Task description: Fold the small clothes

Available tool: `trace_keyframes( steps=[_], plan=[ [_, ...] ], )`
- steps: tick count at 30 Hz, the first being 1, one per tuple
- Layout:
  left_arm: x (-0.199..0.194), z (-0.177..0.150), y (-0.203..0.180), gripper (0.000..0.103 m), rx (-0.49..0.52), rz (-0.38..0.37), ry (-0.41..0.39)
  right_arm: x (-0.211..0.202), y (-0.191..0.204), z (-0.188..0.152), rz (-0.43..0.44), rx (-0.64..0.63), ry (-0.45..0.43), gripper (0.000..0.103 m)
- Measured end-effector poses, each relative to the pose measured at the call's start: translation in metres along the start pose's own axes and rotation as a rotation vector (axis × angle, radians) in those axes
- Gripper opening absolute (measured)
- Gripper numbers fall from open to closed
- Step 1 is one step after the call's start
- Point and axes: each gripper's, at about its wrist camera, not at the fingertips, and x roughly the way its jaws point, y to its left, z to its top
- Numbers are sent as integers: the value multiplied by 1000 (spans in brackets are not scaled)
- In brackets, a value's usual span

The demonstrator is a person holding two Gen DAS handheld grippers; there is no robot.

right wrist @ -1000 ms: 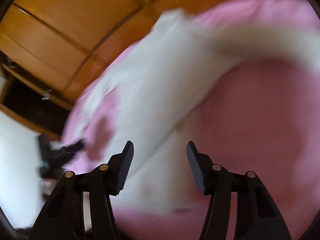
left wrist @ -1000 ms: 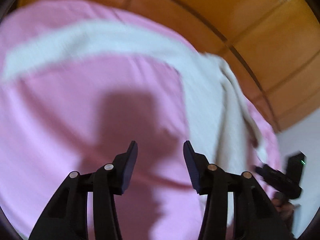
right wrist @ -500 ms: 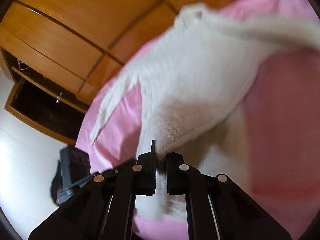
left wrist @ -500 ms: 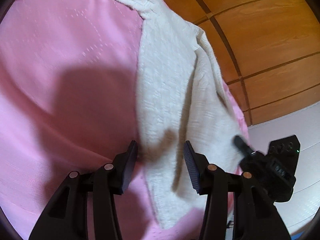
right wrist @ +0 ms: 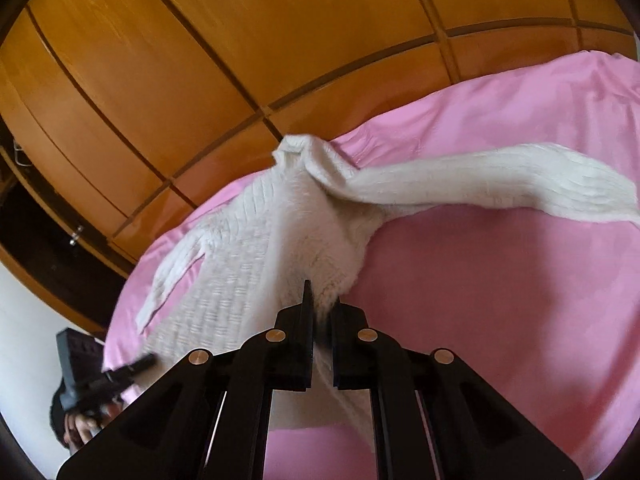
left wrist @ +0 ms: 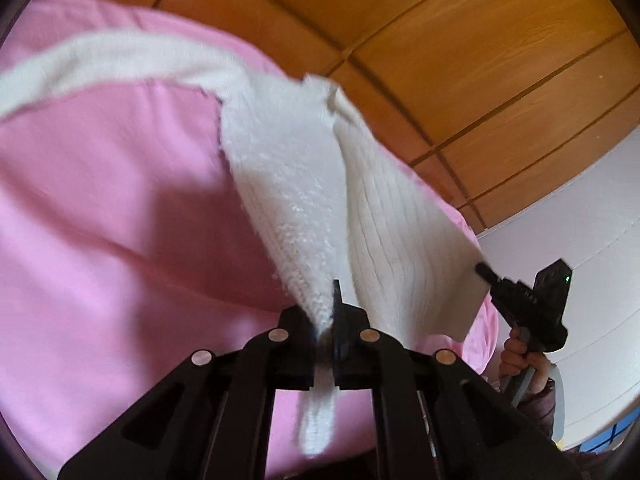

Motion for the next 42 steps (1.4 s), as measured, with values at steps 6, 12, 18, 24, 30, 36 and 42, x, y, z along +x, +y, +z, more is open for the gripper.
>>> trace_keyframes(
  steps=[6,12,18,24,30,36,42],
  plan=[
    [-74,-16,21,4,-16,100,2,-47,-12,-36,6,17,9,5],
    [-59,-50,66,6,-94,291,79,-6,-39,-88,-92,38,201,5],
    [-51,-55,75,43,-111,394,41,-4,-60,-74,-224,16,143,39],
    [-53,-26,46,55,-53,363,-97,-11,-103,-17,-629,-140,-61,53],
    [-13,-18,10,59,35,315,-56,50,-163,21,-876,-250,15,53],
    [35,-10,-22,59,131,294,30,74,-210,46,-932,-205,42,12],
    [96,17,-58,59,245,254,99,34,-197,67,-902,-201,-56,0]
  ],
)
